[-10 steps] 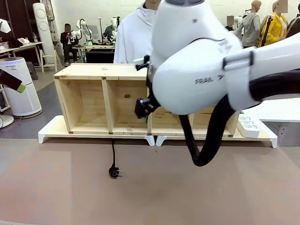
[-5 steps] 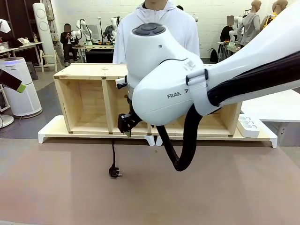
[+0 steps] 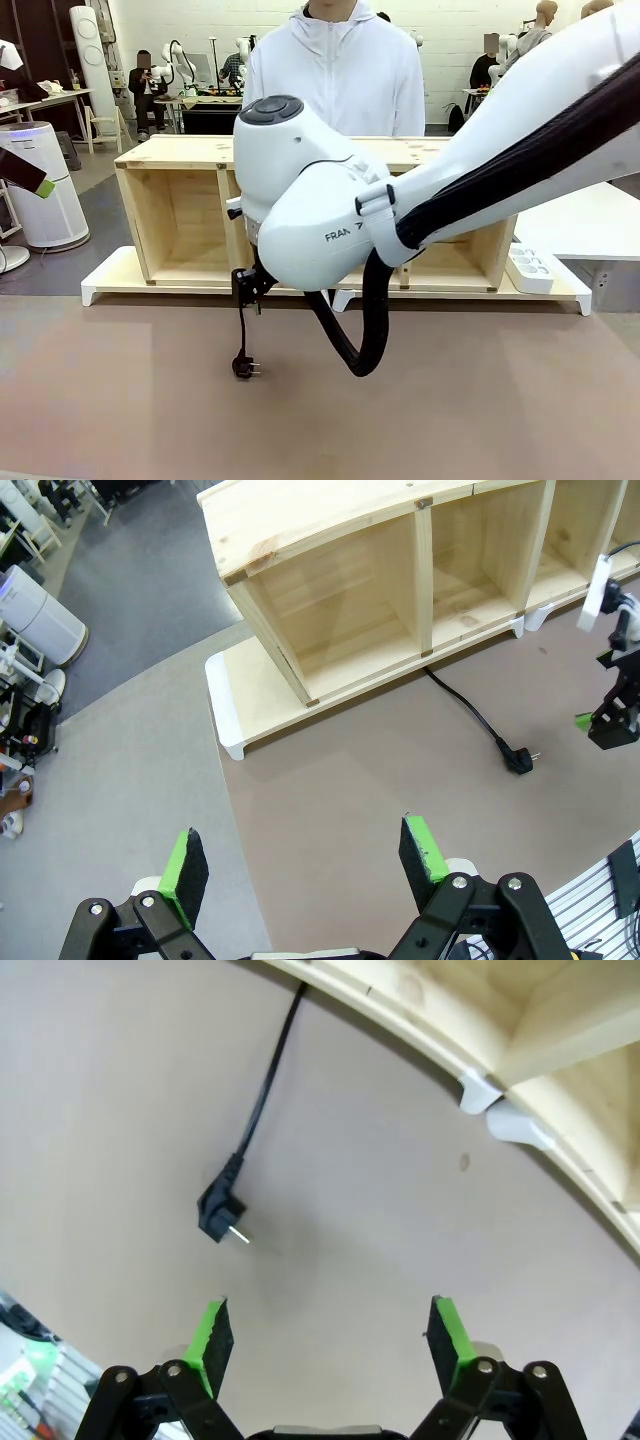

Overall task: Perform cable management.
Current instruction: When the cord part of the Power Cable appears at the lower middle area of the table and stops, grasp the cord part of the Power Cable.

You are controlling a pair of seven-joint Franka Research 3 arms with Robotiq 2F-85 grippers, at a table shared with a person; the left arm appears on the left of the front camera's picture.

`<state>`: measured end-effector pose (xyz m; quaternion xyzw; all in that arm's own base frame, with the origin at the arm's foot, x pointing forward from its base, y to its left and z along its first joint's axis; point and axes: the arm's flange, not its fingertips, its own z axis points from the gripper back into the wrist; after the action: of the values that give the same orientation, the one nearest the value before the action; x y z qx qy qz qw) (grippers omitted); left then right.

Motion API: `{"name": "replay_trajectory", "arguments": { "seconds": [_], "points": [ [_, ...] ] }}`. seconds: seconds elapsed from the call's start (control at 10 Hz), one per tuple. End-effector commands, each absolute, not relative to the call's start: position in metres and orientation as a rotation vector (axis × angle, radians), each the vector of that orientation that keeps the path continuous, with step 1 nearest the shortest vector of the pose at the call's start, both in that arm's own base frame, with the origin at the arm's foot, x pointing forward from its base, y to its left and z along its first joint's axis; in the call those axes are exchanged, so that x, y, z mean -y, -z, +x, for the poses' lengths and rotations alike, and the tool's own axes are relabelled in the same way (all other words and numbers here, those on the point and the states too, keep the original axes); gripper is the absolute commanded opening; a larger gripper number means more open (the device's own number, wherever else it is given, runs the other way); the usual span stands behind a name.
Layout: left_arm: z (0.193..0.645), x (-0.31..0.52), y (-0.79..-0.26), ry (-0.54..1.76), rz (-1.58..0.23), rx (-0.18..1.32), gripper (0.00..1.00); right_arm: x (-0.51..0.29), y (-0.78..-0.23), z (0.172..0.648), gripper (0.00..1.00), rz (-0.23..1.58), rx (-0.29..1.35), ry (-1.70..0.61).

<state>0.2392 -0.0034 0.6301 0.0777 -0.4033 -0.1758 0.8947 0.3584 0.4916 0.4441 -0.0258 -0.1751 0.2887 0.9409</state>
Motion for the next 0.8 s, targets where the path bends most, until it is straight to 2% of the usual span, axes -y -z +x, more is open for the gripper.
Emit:
{"name": "replay_trajectory", "arguments": {
  "seconds": [0.0,0.3,0.7],
  "points": [
    [0.241,0.004,-0.63,0.363,0.163,0.841,1.0,-0.511,-0.444,0.367,1.0,-0.08,0.359,-0.553],
    [0.241,0.004,-0.63,0.363,0.163,0.841,1.0,-0.523,-0.438,0.382,1.0,-0.023,0.297,-0.513],
    [0.241,0.004,-0.63,0.363,0.163,0.841,1.0,-0.534,-0.423,0.404,1.0,-0.06,0.22,-0.507]
  ]
}}
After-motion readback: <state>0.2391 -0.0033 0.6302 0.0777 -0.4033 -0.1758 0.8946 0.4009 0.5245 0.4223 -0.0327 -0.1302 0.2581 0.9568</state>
